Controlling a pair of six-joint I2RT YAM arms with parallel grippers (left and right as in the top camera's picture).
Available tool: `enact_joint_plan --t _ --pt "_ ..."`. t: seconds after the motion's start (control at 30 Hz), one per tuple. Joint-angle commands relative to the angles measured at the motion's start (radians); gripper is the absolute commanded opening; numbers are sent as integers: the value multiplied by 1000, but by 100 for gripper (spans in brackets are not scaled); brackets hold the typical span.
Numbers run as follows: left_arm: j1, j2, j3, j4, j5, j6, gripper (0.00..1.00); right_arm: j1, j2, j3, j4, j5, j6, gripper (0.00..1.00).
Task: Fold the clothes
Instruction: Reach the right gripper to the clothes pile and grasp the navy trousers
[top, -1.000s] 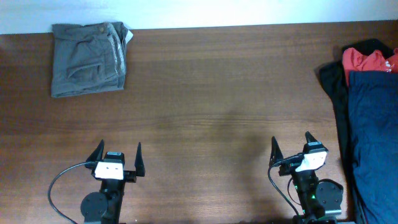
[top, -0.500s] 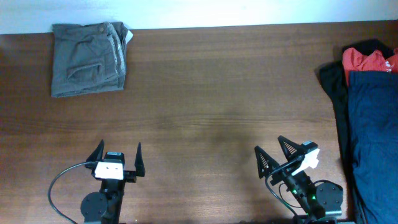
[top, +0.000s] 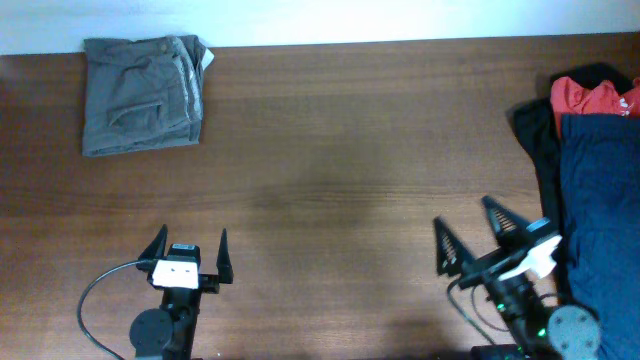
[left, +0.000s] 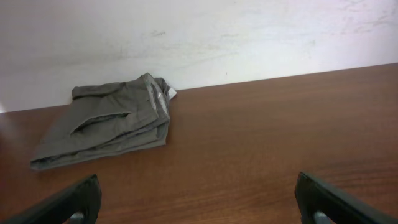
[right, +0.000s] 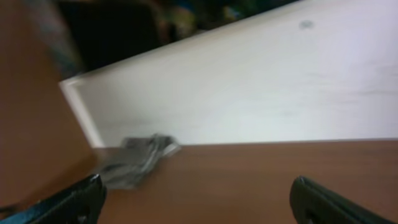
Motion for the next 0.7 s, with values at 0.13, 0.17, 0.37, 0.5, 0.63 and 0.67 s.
enact_joint_plan --t 0.13,0.17,0.37,0.5,0.63,0.67 --pt "4 -10 -8 -1 -11 20 99 3 549 546 -397 542 -87 99" --pt "4 -10 -8 -1 -11 20 99 0 621 610 -437 578 -107 99" --pt "4 -10 -8 -1 -11 20 99 -82 1085 1018 -665 624 -253 99" --pt "4 -10 -8 -1 -11 20 99 -158 1374 1186 -704 661 -368 99" --pt "4 -10 -8 -1 -11 20 99 -206 1539 1228 -687 771 -371 99" --pt "4 -10 -8 -1 -11 20 99 -221 1574 1228 -673 785 -371 99"
